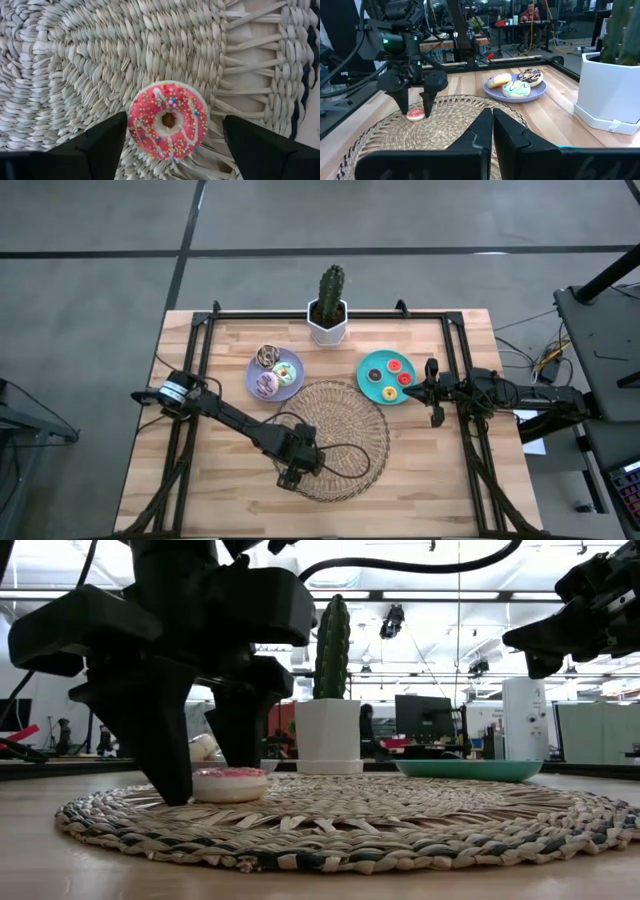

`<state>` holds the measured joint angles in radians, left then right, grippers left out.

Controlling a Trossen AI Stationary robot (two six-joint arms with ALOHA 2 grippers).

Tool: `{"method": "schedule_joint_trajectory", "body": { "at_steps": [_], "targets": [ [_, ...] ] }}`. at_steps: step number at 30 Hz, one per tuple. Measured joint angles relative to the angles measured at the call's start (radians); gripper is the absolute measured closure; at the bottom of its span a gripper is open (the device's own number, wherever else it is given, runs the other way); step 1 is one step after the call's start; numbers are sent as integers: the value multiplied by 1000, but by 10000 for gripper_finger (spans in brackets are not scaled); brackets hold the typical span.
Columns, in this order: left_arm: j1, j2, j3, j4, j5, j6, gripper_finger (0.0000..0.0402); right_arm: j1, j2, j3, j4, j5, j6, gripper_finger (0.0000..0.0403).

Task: Pick & Place donuts
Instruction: Put the small pink donut on the blue plate

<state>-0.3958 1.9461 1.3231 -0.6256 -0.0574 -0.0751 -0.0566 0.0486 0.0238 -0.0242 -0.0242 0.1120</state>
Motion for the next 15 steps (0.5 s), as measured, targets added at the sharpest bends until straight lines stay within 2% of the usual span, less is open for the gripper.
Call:
{"method": "schedule_joint_trajectory", "body": {
  "at_steps": [15],
  "targets": [
    [0,0,3,23,3,-19,101,0,0,0,0,0,0,394]
  ]
}}
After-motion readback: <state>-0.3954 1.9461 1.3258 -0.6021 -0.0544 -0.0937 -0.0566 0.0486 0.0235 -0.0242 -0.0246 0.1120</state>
